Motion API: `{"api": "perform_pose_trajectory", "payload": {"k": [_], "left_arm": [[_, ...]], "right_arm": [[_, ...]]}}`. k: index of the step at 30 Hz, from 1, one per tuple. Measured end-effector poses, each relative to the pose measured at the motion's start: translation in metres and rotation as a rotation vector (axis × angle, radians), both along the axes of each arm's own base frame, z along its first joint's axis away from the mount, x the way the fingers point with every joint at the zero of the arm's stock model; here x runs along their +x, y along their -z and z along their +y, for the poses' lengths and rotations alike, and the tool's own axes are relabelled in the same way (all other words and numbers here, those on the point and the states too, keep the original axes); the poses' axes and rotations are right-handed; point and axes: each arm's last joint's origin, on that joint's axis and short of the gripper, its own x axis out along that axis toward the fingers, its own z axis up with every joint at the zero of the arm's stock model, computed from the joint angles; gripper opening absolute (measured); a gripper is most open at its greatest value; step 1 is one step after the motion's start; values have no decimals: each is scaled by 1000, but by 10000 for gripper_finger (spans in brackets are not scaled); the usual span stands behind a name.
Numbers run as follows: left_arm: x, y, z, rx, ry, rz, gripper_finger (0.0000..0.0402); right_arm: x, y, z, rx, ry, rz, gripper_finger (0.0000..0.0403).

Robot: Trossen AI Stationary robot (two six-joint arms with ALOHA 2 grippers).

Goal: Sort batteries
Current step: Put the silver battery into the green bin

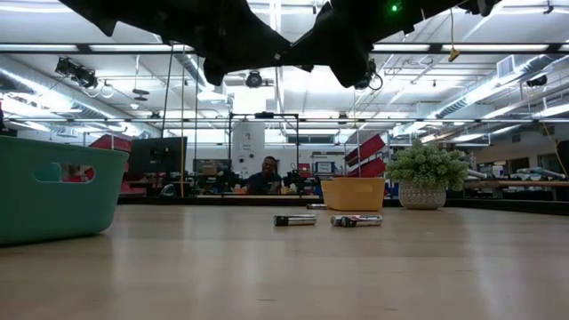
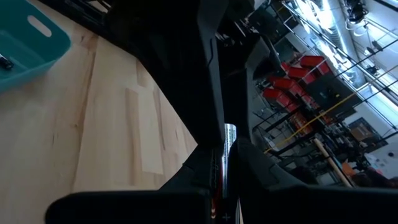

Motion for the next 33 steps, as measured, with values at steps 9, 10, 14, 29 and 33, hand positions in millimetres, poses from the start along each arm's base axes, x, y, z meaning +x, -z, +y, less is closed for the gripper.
{"api": "perform_pose_trajectory", "payload": {"k": [9, 10, 14, 29, 33], "left_arm": [[0, 0, 0, 21, -4, 1, 22], [0, 0, 0, 22, -5, 2, 15], [0, 0, 0, 24, -8, 2, 17], [1, -3, 1, 50, -33, -23, 18], [0, -3, 2, 64, -65, -20, 18]], "right_arm": [[0, 0, 0, -2, 2, 3, 36], [0, 0, 0, -2, 4, 3, 36], [0, 0, 0, -2, 4, 3, 36], [0, -2, 1, 54, 49, -53, 100], [-3, -2, 5, 37, 97, -63, 113]]}}
